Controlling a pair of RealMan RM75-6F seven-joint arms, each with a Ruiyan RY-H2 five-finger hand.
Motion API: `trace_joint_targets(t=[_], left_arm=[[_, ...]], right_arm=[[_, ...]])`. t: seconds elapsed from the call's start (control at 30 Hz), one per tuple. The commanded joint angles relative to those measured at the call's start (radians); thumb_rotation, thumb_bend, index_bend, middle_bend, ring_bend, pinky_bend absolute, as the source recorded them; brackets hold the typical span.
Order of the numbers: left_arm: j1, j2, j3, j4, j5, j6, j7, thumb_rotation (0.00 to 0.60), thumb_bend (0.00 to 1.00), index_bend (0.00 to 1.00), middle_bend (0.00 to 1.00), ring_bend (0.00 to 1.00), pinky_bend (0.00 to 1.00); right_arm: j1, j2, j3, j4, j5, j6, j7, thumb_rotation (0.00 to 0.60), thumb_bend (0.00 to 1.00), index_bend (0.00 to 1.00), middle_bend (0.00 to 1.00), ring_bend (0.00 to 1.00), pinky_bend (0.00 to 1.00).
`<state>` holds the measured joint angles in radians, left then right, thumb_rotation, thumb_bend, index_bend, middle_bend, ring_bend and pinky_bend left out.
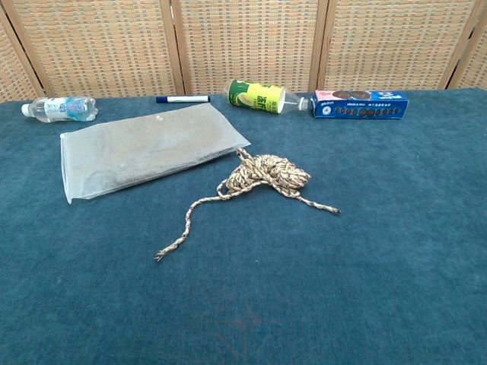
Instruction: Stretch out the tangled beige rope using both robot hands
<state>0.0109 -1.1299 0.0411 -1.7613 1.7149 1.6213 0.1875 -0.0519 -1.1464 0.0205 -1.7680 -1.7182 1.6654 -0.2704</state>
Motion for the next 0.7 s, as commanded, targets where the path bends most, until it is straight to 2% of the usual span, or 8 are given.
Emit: trace_joint_targets(t=[0.03,0.2,0.37,0.43,0.5,0.63,0.7], left_arm=[[0.001,-0.001,0.000,0.001,0.003,0.003,0.000,0.600,0.00,0.00,0.00,0.00,0.00],[0.000,-0.002,-0.002,0.001,-0.002,-0.002,-0.002,0.600,0.00,0.00,0.00,0.00,0.00],[-0.005,-0.005,-0.012,-0.004,-0.017,-0.009,0.004,0.600,0.00,0.00,0.00,0.00,0.00],[-0.007,-0.008,-0.016,-0.005,-0.025,-0.015,0.009,0.600,0.00,0.00,0.00,0.00,0.00],[-0.013,-0.019,-0.028,-0.004,-0.044,-0.025,0.032,0.600,0.00,0.00,0.00,0.00,0.00],[-0.027,-0.044,-0.045,0.000,-0.073,-0.047,0.061,0.600,0.00,0.00,0.00,0.00,0.00],[-0.036,-0.051,-0.052,0.001,-0.090,-0.065,0.070,0.600,0.00,0.00,0.00,0.00,0.00]], right_arm=[[0.002,-0.001,-0.001,0.000,-0.001,-0.004,-0.002,0.600,0.00,0.00,0.00,0.00,0.00],[0.025,-0.001,-0.003,-0.004,0.006,-0.052,0.006,0.600,0.00,0.00,0.00,0.00,0.00],[0.127,0.005,0.029,-0.027,0.042,-0.208,0.011,0.600,0.00,0.01,0.00,0.00,0.00],[0.175,0.000,0.053,-0.035,0.056,-0.268,0.013,0.600,0.00,0.05,0.00,0.00,0.00],[0.273,-0.030,0.104,-0.023,0.066,-0.371,0.004,0.600,0.00,0.15,0.00,0.00,0.00],[0.403,-0.090,0.167,-0.011,0.187,-0.553,0.032,0.600,0.01,0.30,0.00,0.00,0.00],[0.454,-0.119,0.192,0.000,0.260,-0.626,0.044,0.600,0.07,0.36,0.00,0.00,0.00]])
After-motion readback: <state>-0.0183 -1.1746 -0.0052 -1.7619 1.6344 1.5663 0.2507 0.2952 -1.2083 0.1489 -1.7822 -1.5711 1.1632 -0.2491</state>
